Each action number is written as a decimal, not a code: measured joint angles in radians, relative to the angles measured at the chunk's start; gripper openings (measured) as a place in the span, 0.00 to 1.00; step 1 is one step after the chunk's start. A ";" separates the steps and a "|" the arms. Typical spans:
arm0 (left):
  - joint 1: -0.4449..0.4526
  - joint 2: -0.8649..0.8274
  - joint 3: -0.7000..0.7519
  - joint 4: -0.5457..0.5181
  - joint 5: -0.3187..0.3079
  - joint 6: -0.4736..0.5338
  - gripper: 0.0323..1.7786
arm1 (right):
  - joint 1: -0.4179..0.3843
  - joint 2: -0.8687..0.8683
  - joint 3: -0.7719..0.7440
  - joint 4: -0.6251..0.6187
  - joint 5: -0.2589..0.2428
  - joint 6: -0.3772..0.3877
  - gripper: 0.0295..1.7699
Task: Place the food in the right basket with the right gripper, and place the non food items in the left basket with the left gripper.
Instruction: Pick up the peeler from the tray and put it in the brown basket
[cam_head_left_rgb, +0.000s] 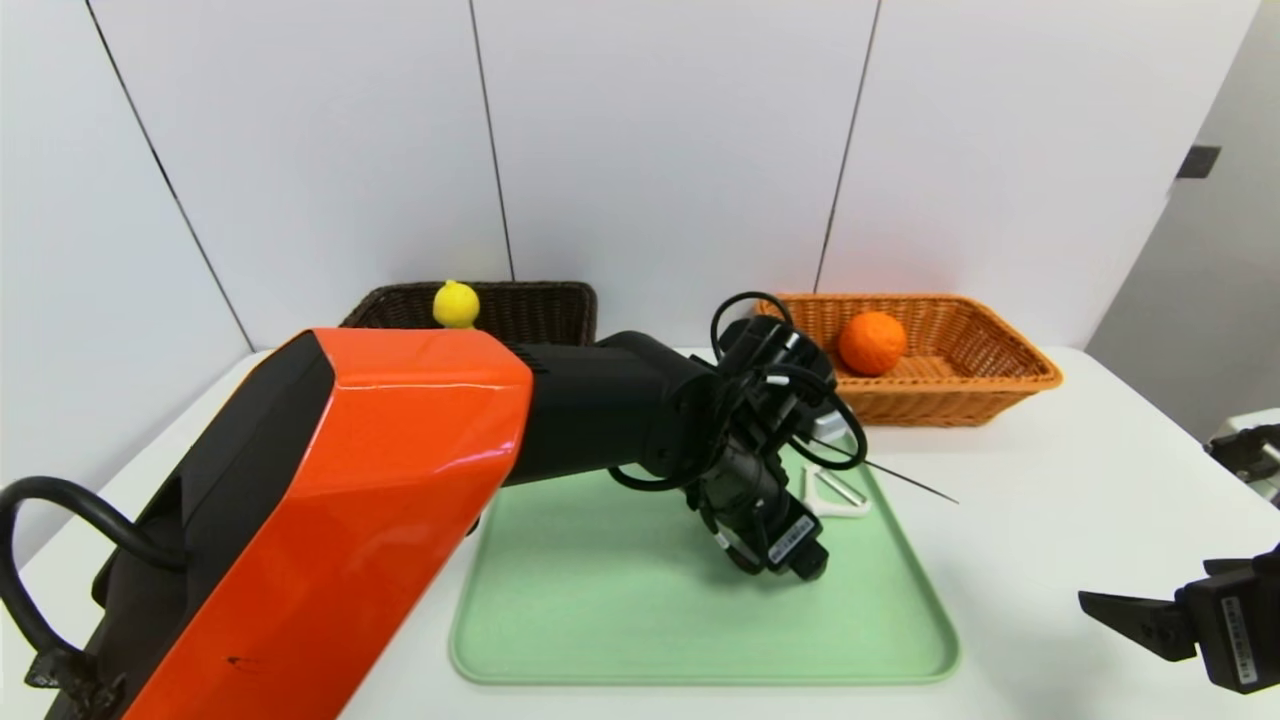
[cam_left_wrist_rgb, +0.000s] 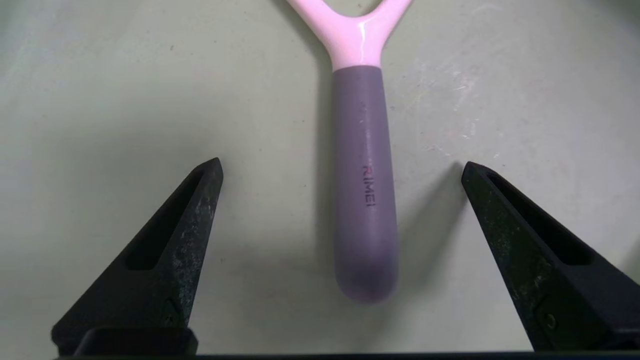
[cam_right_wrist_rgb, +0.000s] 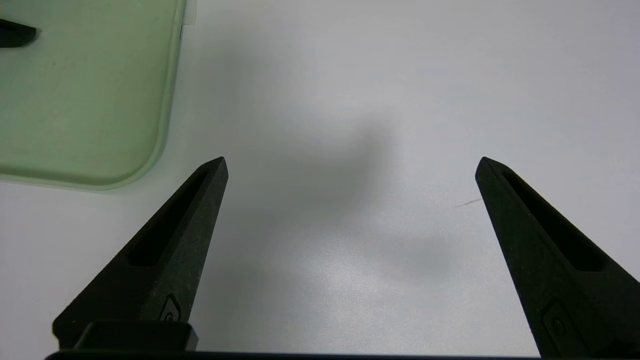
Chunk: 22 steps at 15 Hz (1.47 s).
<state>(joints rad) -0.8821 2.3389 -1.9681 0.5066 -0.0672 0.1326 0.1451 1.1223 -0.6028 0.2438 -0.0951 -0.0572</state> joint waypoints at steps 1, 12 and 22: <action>0.000 0.001 0.000 0.000 0.001 0.003 0.95 | 0.000 0.000 0.000 0.000 0.000 0.000 0.97; 0.000 0.007 0.000 -0.010 -0.003 -0.002 0.62 | -0.001 0.000 0.000 0.003 0.000 0.000 0.97; 0.000 0.001 0.000 -0.008 -0.010 -0.036 0.14 | 0.000 -0.007 0.005 0.005 0.000 0.000 0.97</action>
<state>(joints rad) -0.8821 2.3396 -1.9677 0.4987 -0.0774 0.0966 0.1447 1.1155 -0.5974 0.2491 -0.0947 -0.0572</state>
